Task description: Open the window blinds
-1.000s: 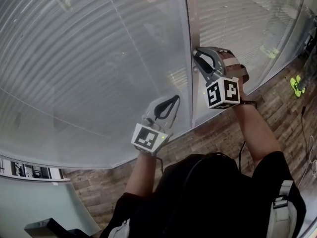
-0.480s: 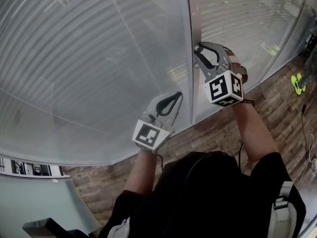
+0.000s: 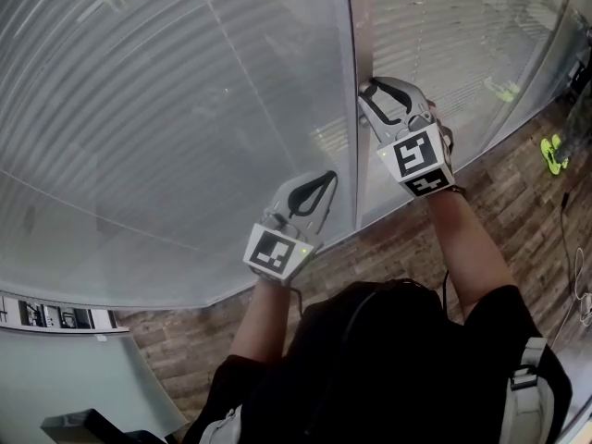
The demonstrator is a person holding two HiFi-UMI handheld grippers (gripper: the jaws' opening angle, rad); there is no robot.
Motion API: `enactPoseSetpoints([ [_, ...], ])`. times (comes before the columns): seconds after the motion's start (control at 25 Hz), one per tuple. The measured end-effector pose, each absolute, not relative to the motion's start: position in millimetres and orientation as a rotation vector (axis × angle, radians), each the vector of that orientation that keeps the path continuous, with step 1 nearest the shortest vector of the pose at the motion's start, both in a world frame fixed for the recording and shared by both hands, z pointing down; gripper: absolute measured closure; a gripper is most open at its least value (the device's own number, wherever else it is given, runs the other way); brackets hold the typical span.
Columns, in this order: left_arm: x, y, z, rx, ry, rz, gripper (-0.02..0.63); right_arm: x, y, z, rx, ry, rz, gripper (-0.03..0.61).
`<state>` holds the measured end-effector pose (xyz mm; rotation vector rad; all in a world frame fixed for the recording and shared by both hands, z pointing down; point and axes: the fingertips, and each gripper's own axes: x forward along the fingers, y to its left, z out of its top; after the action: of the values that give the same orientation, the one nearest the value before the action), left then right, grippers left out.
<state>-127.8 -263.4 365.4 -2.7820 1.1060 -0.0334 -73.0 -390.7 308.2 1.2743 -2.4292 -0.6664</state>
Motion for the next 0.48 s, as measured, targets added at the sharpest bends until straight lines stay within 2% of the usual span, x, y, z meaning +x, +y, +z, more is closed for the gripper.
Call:
enactPoseSetpoints([
  [0.48, -126.6, -263.2, 366.3, -2.783, 1.101, -0.030, 0.609, -67.7, -394.3, 309.8, 1.377, -2.642, -0.331, 0.449],
])
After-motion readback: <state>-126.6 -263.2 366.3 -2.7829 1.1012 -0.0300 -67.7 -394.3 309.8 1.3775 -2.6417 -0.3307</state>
